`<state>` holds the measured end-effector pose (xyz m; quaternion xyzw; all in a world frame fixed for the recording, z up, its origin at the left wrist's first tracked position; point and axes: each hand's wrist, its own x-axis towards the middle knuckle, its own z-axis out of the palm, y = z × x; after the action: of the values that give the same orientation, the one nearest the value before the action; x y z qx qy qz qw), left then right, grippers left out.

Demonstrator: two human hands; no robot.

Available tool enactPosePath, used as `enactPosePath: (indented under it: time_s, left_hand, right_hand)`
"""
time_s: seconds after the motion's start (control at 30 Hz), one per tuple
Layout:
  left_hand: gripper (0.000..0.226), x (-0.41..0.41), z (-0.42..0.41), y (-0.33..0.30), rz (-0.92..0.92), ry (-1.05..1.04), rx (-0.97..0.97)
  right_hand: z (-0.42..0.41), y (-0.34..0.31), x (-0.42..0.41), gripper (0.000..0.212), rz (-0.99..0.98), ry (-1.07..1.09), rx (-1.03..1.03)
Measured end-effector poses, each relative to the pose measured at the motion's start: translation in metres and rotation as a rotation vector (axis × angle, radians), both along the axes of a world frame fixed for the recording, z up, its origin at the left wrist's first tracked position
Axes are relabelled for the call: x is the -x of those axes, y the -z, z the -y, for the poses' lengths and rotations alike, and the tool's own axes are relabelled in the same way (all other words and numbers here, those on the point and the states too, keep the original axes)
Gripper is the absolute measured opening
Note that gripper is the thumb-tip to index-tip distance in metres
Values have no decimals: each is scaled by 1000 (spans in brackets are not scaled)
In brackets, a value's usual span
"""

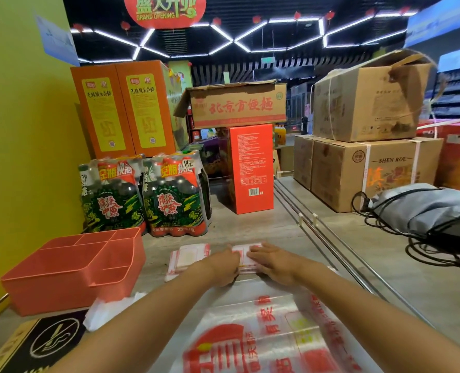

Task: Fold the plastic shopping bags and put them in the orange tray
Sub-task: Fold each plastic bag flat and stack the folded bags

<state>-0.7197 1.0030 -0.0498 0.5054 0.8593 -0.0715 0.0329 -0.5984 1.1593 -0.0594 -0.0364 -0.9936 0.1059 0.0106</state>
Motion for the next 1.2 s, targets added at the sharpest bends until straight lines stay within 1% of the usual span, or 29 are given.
enactPosePath:
  time_s: [0.07, 0.17, 0.33, 0.43, 0.5, 0.6, 0.77, 0.87, 0.93, 1.0, 1.13, 1.2]
  left_hand:
    - [31, -1, 0, 0, 5, -22, -27]
    - [31, 0, 4, 2, -4, -25, -44]
    - [47, -2, 8, 7, 27, -46, -24]
    - [65, -6, 9, 9, 80, -53, 1]
    - [71, -11, 9, 11, 112, -65, 28]
    - [71, -16, 10, 10, 123, -102, 47]
    - [73, -14, 12, 9, 142, -145, 46]
    - [71, -14, 12, 13, 89, -135, 69]
    - [72, -12, 12, 16, 39, -75, 36]
    - [70, -8, 13, 21, 49, -30, -21]
    - [69, -10, 11, 29, 117, -65, -67]
    - [69, -13, 7, 30, 137, -87, -61]
  right_hand:
    - [1, 0, -1, 51, -11, -14, -6]
    - [0, 4, 1, 53, -11, -14, 15]
    - [6, 9, 5, 62, 89, 4, 44]
    - [8, 8, 4, 71, 112, 6, 63]
    - [9, 8, 4, 78, 132, 22, 64]
    - [11, 8, 6, 84, 155, 73, 90]
    - [18, 6, 9, 93, 144, 84, 54]
    - [18, 8, 8, 95, 161, 81, 56]
    - [17, 9, 8, 95, 174, 84, 68]
    - [17, 10, 9, 91, 185, 79, 63]
    - [17, 13, 13, 71, 192, 97, 100]
    - [19, 14, 15, 68, 191, 114, 102]
